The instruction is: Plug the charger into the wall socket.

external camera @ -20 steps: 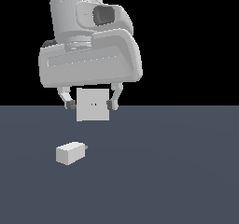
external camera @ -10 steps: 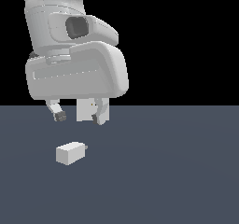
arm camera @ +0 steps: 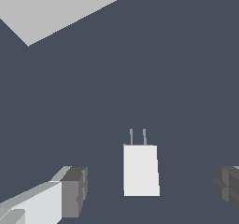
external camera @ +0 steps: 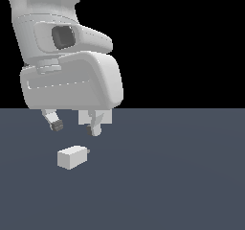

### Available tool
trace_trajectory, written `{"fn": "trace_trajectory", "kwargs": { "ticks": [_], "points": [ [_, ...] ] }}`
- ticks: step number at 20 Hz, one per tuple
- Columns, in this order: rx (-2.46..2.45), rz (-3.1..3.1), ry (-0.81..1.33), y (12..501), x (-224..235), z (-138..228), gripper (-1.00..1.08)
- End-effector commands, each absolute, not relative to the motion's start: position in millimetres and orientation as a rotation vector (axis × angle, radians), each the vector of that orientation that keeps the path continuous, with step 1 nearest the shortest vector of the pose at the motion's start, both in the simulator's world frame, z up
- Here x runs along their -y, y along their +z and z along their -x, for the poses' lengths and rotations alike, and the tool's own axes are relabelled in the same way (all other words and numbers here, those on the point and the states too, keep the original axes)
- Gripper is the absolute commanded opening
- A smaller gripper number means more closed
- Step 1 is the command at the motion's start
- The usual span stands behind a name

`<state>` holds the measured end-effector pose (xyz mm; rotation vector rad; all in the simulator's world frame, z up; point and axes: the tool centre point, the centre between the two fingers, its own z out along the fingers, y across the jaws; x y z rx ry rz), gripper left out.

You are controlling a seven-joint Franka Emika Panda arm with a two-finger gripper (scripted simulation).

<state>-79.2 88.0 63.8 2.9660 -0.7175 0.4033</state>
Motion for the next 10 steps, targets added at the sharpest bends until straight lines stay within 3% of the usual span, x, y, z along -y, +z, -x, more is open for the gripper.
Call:
{"fn": "trace_trajectory", "kwargs": {
  "ticks": [1,10],
  "points": [
    [0.725,-2.963,0.408,62.8,-88.6,79.2,1.0],
    [0.723,-2.964,0.406,50.0,-88.8,79.8,1.0]
  ]
}}
